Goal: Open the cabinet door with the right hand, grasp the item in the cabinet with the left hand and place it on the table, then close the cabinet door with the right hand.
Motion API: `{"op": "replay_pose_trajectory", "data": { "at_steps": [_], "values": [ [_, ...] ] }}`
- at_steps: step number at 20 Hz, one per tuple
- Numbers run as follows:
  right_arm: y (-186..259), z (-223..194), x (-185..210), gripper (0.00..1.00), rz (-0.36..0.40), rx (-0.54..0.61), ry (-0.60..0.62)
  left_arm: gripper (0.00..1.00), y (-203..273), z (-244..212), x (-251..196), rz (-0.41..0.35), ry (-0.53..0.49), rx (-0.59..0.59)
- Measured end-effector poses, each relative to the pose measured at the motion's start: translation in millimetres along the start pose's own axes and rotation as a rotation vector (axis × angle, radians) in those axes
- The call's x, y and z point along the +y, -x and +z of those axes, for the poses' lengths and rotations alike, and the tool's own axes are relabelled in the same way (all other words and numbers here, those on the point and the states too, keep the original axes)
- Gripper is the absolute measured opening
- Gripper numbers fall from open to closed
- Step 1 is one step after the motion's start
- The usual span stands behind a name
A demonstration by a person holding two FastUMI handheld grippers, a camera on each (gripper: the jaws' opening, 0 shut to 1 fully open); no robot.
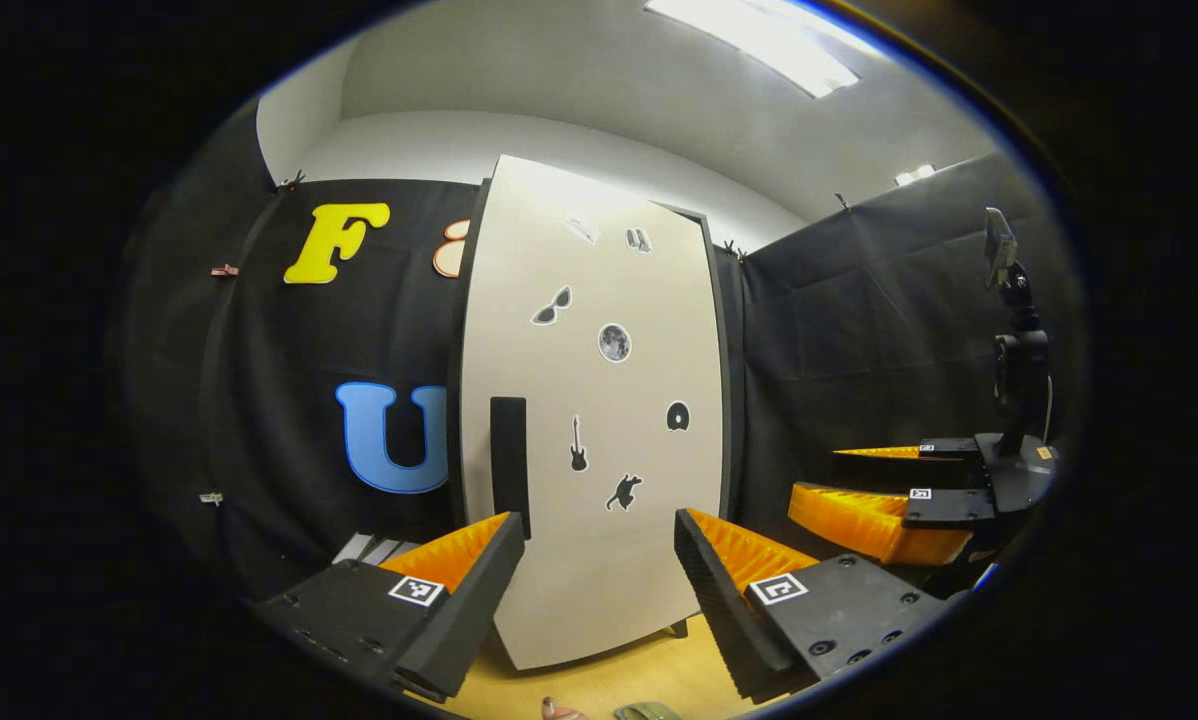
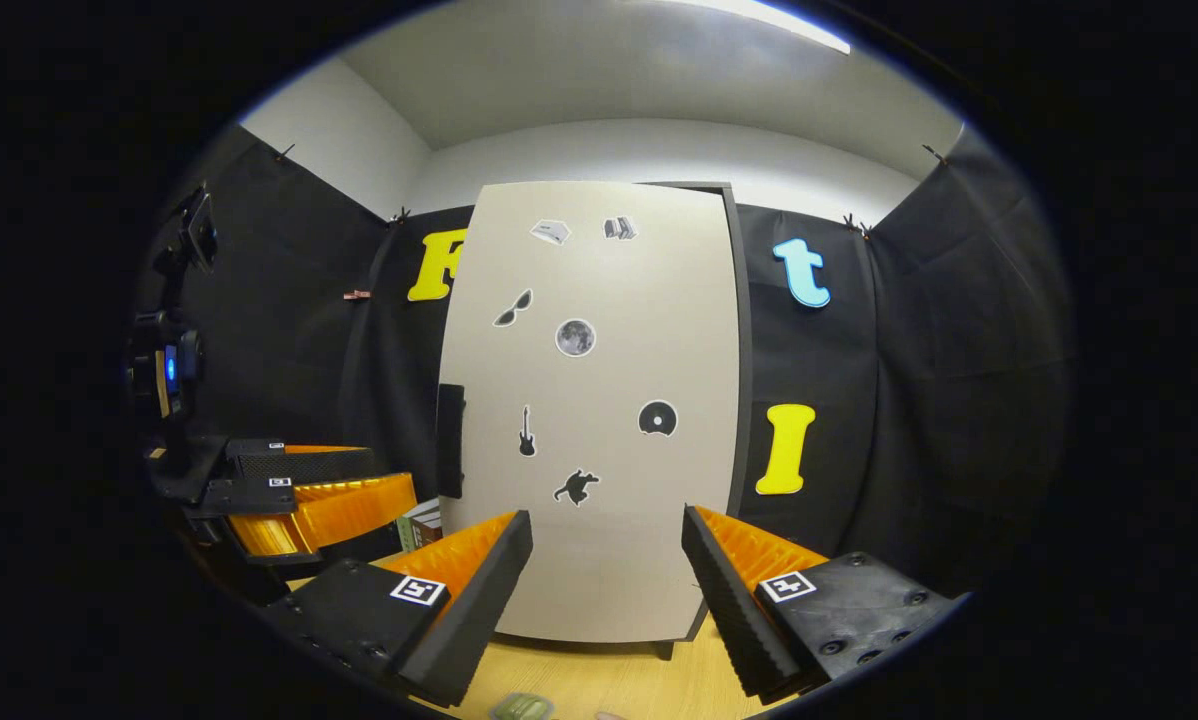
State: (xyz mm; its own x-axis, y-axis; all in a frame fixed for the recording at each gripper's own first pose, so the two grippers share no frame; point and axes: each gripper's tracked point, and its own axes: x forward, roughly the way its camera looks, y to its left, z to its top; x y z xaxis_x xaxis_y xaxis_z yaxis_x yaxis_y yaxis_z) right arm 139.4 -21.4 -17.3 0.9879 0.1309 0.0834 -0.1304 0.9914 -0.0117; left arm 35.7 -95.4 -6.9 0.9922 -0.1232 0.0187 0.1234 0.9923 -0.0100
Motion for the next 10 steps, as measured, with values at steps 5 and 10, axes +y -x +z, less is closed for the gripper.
{"op": "replay_pose_trajectory", "data": {
  "at_steps": [5, 10],
  "values": [
    [-1.9, -0.5, 0.4, 0.98, -0.008, 0.009, 0.005, 0.95, -0.8, -2.5, 1.0, -0.001, 0.014, 0.013],
    [-3.1, 0.8, 0.4, 0.98, -0.011, 0.009, 0.014, 0.95, -1.1, -1.1, 3.4, -0.006, 0.035, 0.014]
  ]
}}
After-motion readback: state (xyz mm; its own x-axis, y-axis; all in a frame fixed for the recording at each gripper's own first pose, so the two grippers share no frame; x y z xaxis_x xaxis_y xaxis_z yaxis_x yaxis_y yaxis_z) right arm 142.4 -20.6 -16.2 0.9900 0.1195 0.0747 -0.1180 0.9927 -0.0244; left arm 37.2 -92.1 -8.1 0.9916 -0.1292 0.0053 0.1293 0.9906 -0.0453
